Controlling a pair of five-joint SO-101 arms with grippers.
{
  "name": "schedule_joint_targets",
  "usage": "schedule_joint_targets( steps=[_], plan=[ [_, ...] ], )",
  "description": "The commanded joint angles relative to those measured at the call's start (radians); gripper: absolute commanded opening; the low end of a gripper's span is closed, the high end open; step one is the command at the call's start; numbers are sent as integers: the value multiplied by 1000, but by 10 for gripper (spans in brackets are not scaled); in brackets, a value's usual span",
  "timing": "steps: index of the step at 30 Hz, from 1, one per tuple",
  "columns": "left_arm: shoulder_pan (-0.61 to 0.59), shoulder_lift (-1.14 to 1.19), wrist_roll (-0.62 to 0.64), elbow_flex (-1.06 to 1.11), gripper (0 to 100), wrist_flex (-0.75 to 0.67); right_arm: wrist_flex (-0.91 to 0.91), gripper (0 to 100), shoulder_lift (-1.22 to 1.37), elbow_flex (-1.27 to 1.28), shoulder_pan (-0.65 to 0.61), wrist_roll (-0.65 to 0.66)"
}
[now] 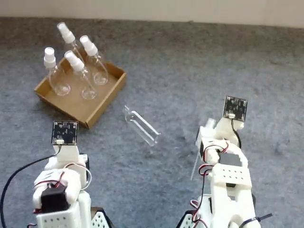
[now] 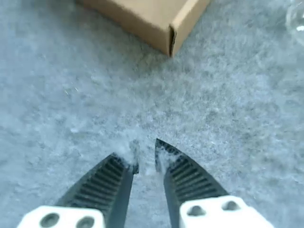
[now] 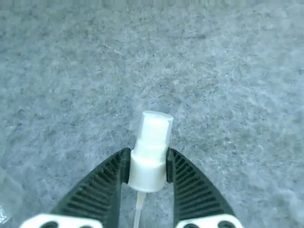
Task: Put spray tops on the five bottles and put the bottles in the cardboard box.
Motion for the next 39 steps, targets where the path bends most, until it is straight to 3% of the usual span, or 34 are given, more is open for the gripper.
schedule_joint_targets(
  steps=[1,5,11,14,20,26,31,39],
  plan=[
    [-7,8,-87,-171,7,57,-102,13,-7,-7,-41,-15],
    [-7,102,-170,-251,7,58,-160,13,-13,61,-48,-15],
    [5,483,-170,-513,8,68,-271,13,-13,122,-47,-12],
    [73,705,-167,-654,8,89,-300,13,-13,137,-45,-11],
    [271,1044,-150,-935,8,298,-300,13,-13,137,-48,-9],
    [438,1294,183,-1144,8,333,-298,13,-13,137,-48,-9],
    [570,1511,379,-1308,31,331,-294,13,-13,137,-48,-9],
    [607,1784,789,-1494,376,330,-294,13,-13,139,-47,-9]
  ],
)
